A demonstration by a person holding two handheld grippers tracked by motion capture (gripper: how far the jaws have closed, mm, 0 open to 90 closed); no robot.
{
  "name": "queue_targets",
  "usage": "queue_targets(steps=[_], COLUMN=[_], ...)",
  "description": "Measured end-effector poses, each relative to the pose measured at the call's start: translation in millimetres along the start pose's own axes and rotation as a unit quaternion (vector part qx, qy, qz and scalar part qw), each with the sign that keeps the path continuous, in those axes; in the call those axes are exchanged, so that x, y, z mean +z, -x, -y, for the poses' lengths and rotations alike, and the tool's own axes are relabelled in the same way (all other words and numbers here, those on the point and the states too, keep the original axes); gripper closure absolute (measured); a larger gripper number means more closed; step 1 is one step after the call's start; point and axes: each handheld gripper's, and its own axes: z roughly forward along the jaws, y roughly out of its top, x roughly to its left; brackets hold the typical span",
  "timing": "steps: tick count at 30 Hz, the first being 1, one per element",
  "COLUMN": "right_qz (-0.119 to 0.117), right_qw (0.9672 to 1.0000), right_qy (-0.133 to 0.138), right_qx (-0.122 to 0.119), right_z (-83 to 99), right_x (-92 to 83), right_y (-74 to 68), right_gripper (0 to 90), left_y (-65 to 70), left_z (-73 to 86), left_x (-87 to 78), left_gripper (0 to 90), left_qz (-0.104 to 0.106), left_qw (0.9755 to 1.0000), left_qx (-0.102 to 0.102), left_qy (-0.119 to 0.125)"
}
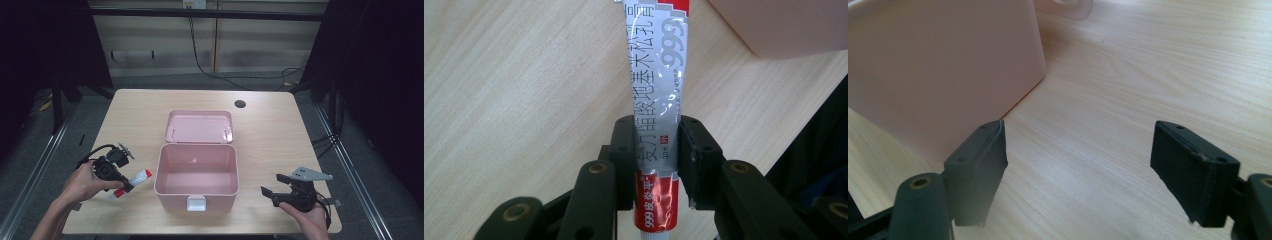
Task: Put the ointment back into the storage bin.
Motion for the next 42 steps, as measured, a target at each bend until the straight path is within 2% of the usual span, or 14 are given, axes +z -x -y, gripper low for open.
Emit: queue_targets(steps=[4,11,14,18,19,21,25,27,30,36,37,42], right_qz=[-0.001,-0.001,-0.002,-0.001,-0.002,-0.001,-0.001,-0.001,-0.002,-0.003,-0.004,-0.003], right_qw=[1.0000,1.0000,1.0000,1.0000,1.0000,1.0000,1.0000,1.0000,1.0000,1.0000,1.0000,1.0000], right_qy=[0.003,0.002,0.002,0.001,0.001,0.000,0.000,0.000,0.001,0.002,0.002,0.003], right_qx=[-0.002,-0.002,-0.003,-0.003,-0.003,-0.001,-0.001,-0.001,0.000,-0.001,0.000,0.000], right_z=[-0.1,-0.1,-0.2,0.0,0.0,0.0,0.0,-0.1,0.1,-0.2,-0.3,-0.5], right_x=[-0.1,0.2,0.6,0.4,0.4,0.0,0.2,0.2,0.4,0.9,0.9,0.1], right_y=[0.1,0.2,0.2,0.1,0.2,0.1,0.2,0.2,0.3,0.2,0.1,-0.4], right_gripper=[21.6,21.4,21.4,21.3,21.3,21.2,21.2,21.2,21.0,19.9,19.8,19.3], left_y=[-2.2,-1.0,-0.2,0.2,0.1,0.0,2.7,3.8,4.8,6.2,8.6,12.5], left_z=[1.7,2.9,1.1,-1.1,-1.3,-1.2,-2.1,-2.6,-4.1,-5.1,-6.2,-8.6], left_x=[-6.2,-16.1,-21.2,-30.5,-32.3,-37.6,-45.0,-49.5,-54.0,-67.0,-69.4,-76.3], left_gripper=[70.5,70.5,70.5,70.6,70.5,70.5,70.5,70.5,70.5,70.3,70.3,70.4], left_qz=[0.008,0.017,0.014,0.008,0.010,0.023,0.021,0.021,0.015,0.027,0.027,0.032], left_qw=[0.9997,0.9995,0.9995,0.9989,0.9990,0.9984,0.9986,0.9981,0.9984,0.9971,0.9972,0.9969], left_qx=[-0.016,-0.013,-0.007,-0.026,-0.025,-0.023,-0.012,-0.013,-0.014,-0.012,-0.004,0.006], left_qy=[0.014,0.025,0.027,0.037,0.036,0.047,0.046,0.057,0.053,0.070,0.069,0.072])
